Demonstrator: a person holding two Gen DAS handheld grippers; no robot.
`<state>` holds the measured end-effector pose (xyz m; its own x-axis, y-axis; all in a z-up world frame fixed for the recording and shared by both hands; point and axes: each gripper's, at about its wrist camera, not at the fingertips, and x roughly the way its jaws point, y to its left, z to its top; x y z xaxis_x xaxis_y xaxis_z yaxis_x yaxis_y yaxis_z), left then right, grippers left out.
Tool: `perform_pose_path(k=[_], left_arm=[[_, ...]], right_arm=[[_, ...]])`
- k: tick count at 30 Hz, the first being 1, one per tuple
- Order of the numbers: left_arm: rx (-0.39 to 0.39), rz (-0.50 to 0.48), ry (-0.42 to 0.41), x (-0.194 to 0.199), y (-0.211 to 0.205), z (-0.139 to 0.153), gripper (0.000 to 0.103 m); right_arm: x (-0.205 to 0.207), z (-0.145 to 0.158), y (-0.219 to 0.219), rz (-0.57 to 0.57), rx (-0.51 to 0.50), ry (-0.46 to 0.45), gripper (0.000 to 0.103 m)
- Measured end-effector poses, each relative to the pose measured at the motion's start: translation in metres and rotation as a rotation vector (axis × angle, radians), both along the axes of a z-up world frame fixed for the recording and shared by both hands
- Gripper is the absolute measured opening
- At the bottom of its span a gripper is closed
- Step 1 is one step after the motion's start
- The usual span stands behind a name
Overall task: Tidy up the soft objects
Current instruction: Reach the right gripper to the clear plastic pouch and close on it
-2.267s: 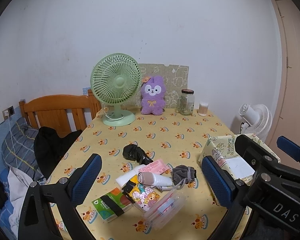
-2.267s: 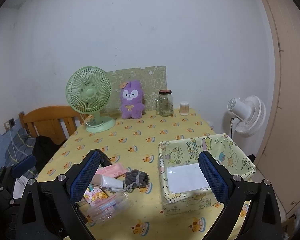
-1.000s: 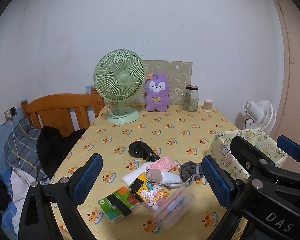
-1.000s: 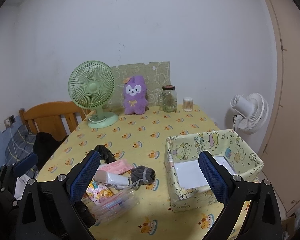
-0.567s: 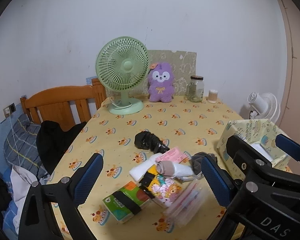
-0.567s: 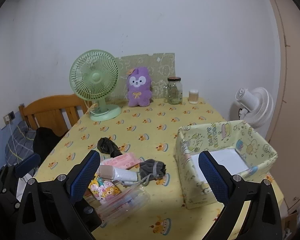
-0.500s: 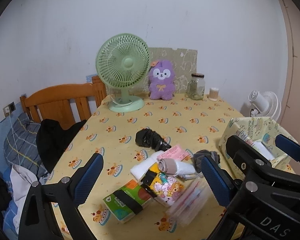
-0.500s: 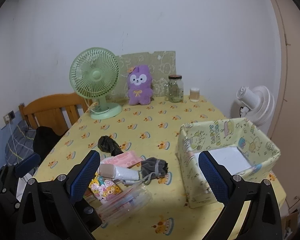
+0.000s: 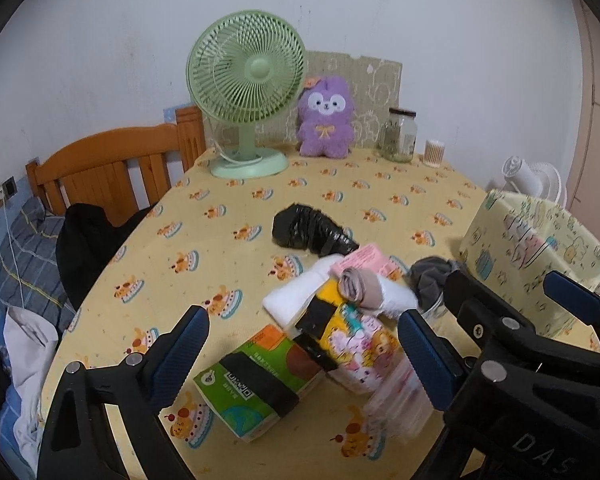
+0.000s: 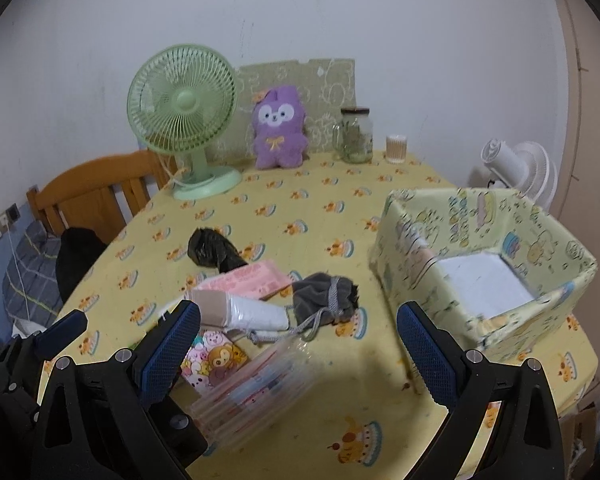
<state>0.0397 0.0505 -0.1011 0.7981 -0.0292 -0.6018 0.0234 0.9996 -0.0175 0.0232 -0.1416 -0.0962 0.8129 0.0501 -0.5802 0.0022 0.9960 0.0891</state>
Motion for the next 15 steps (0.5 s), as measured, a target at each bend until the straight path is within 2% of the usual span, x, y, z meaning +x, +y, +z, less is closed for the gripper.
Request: perform_pose_path(k=[15], left_arm=[[0.024,-0.010,0.118,0.013,0.002,-0.038,0.094]], right_arm=[[0.022,-0.046,0.013,0.004,0.005,0.164,0.100]])
